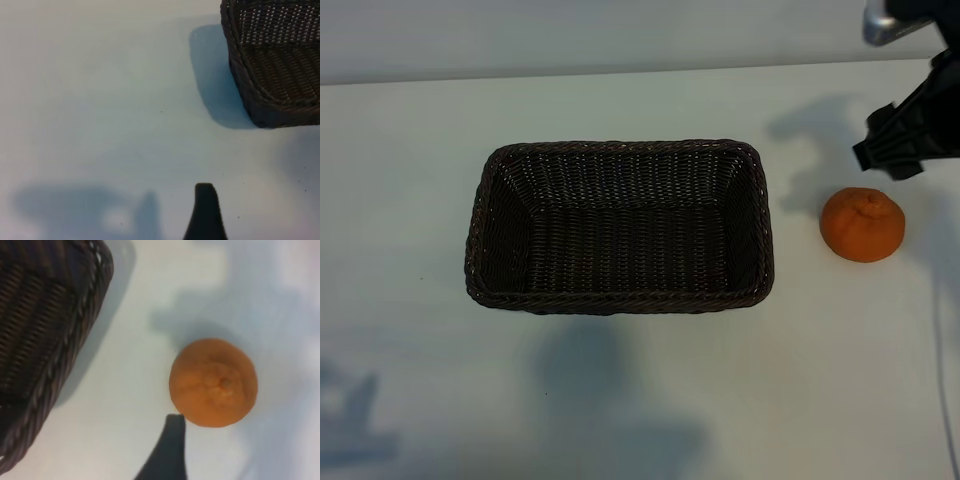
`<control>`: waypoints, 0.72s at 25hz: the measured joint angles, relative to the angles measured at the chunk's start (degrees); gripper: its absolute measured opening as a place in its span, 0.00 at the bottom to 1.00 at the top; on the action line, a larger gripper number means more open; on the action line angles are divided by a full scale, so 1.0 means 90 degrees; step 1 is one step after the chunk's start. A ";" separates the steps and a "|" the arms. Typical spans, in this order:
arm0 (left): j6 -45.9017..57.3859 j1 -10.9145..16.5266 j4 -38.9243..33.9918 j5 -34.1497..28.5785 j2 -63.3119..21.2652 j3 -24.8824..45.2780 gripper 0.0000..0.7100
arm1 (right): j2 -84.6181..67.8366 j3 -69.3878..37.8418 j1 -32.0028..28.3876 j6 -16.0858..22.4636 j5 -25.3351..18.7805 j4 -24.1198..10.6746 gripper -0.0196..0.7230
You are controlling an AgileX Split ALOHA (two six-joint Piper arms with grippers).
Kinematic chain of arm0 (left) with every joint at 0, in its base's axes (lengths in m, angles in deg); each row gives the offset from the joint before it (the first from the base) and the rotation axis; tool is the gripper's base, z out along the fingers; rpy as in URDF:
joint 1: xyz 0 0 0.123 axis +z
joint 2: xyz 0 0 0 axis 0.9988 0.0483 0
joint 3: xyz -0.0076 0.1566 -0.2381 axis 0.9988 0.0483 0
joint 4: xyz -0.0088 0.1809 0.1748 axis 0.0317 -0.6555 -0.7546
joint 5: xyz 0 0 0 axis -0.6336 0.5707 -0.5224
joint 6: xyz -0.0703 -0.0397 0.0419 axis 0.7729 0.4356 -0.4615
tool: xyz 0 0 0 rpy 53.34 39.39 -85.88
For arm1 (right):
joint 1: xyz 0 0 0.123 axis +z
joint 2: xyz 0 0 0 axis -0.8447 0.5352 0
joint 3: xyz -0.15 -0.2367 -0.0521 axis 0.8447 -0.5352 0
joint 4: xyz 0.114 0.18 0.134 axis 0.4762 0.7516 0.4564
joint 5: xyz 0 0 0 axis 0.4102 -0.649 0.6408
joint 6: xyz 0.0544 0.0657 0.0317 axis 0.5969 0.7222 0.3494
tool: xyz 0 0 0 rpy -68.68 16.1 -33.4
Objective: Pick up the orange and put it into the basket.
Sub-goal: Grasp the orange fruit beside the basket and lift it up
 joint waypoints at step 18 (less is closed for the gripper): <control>-0.0299 0.0000 -0.0045 -0.0175 0.0000 0.0000 0.78 | 0.1328 0.0006 0.0000 0.1130 0.0660 -0.0473 0.98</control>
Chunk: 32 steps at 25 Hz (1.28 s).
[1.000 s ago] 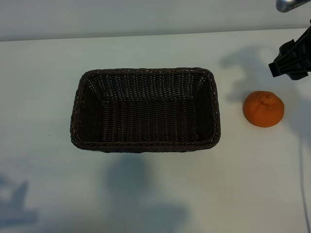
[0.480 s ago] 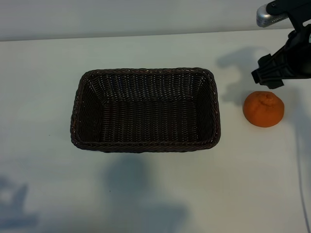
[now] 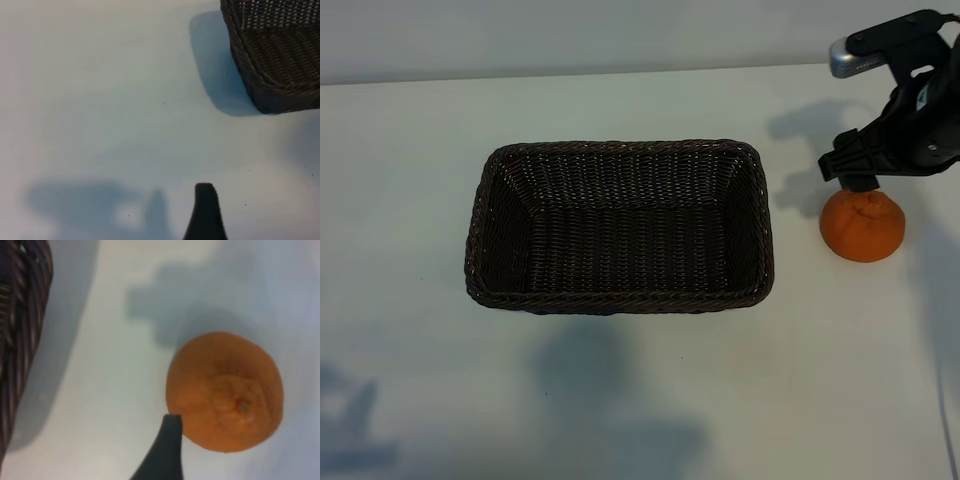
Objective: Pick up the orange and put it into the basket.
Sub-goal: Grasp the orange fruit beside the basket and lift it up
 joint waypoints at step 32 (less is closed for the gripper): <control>0.0010 0.0000 0.0006 -0.0007 0.0000 0.0000 0.78 | 0.1286 0.0000 0.0000 0.0361 0.0718 -0.0586 0.82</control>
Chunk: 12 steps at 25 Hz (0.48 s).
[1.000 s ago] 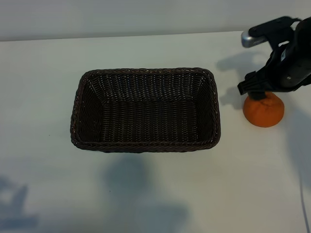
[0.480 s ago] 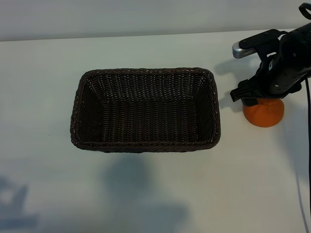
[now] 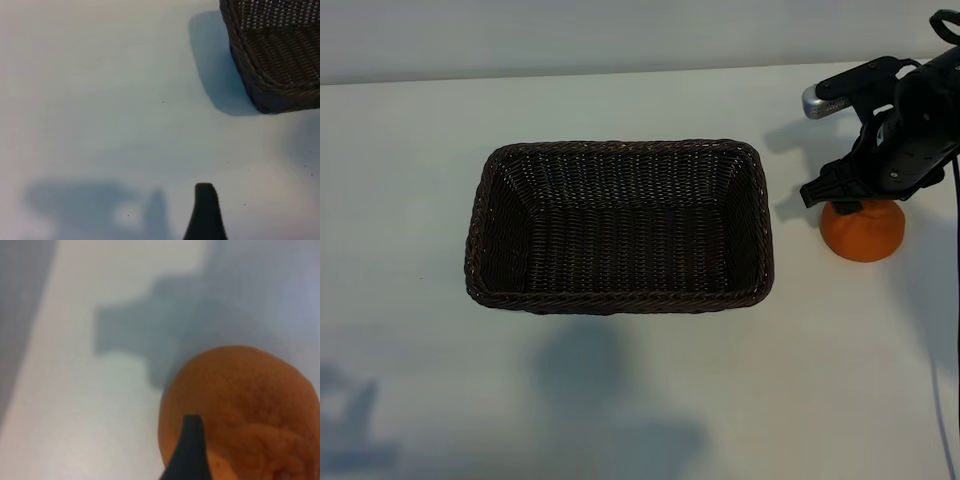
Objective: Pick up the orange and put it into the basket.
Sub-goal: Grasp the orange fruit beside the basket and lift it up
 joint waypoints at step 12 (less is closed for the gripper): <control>0.0000 0.0000 0.0000 0.0000 0.0000 0.0000 0.78 | 0.0228 0.0012 0.0000 0.0070 -0.0177 -0.0039 0.16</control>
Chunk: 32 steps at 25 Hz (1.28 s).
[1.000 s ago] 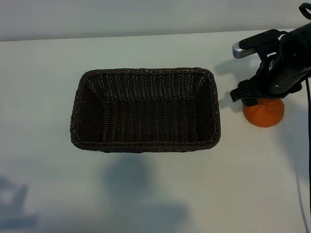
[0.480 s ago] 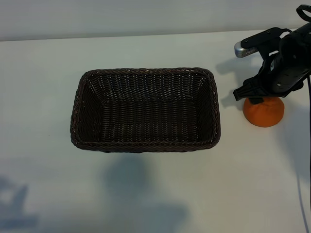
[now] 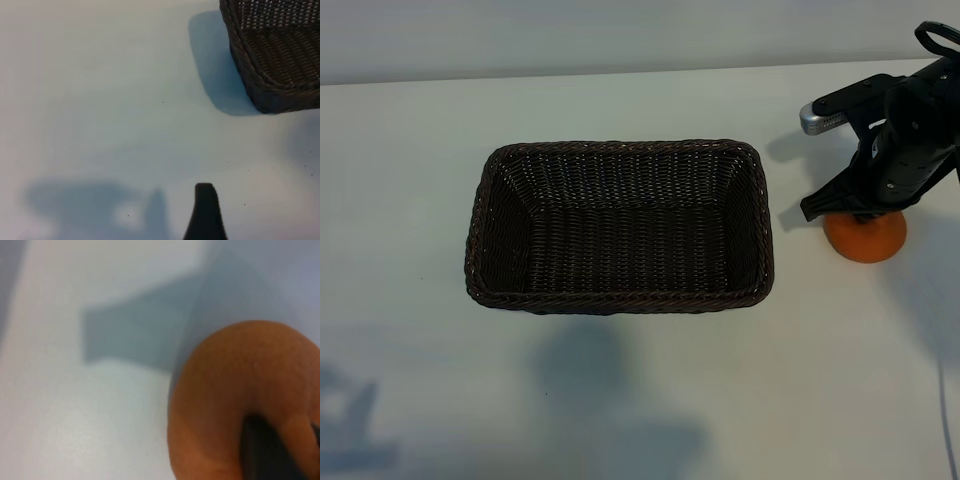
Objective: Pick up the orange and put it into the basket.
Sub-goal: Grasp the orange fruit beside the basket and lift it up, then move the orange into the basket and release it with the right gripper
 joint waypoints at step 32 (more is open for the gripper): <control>0.0018 0.0000 0.0000 0.0000 0.0000 0.0000 0.78 | -0.2592 0.0277 0.1009 -0.1588 -0.0609 0.1416 0.15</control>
